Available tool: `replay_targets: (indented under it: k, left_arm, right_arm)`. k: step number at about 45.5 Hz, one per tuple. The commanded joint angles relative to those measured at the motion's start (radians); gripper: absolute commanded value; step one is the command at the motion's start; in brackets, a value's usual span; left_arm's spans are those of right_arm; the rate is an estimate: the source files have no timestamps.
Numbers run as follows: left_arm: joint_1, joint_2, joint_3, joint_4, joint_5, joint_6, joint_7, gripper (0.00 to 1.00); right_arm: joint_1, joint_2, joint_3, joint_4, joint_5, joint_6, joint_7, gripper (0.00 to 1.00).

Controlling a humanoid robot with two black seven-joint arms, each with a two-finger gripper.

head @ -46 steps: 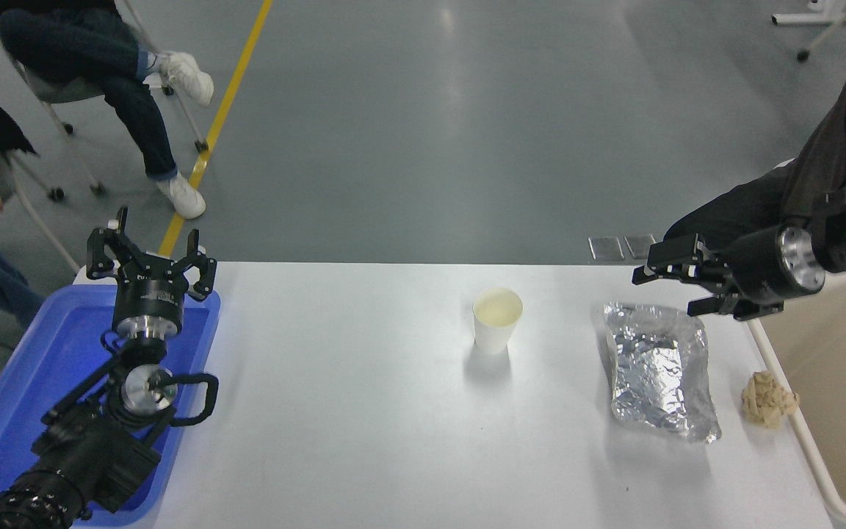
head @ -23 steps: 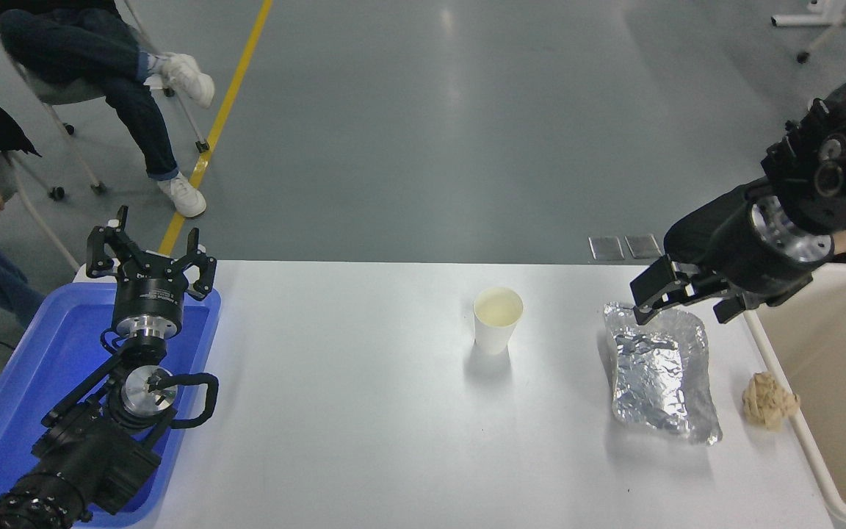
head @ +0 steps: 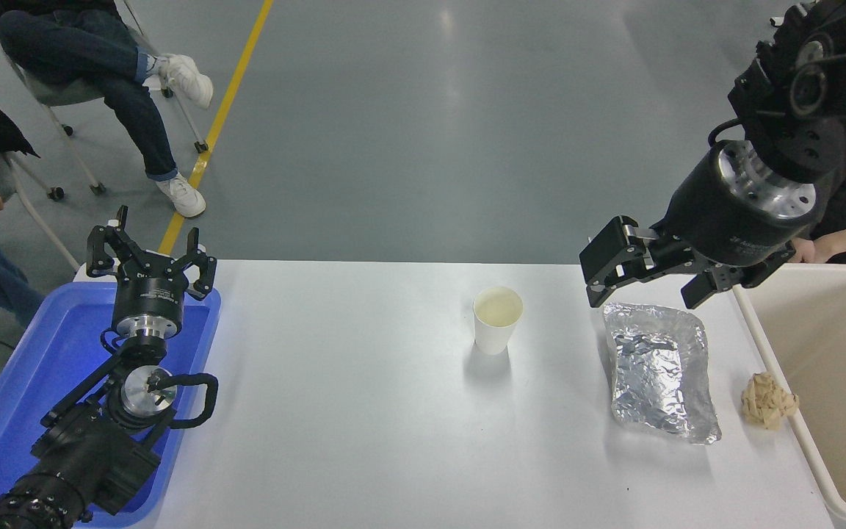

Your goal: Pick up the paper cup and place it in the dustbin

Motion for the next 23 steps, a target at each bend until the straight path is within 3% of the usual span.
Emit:
replay_targets:
  k: [1, 9, 23]
  left_arm:
    - [0.0, 0.0, 0.0, 0.0, 0.0, 0.0, 0.0, 0.99]
    - [0.0, 0.0, 0.0, 0.001, 0.0, 0.0, 0.0, 0.99]
    - [-0.001, 0.0, 0.0, 0.001, 0.0, 0.0, 0.0, 0.99]
  right_arm:
    - [-0.031, 0.008, 0.032, -0.009, 0.001, 0.008, 0.0, 1.0]
    - [-0.186, 0.008, 0.101, -0.087, -0.075, -0.19, -0.005, 1.0]
    - [-0.528, 0.054, 0.13, -0.415, -0.137, -0.373, -0.032, 1.0]
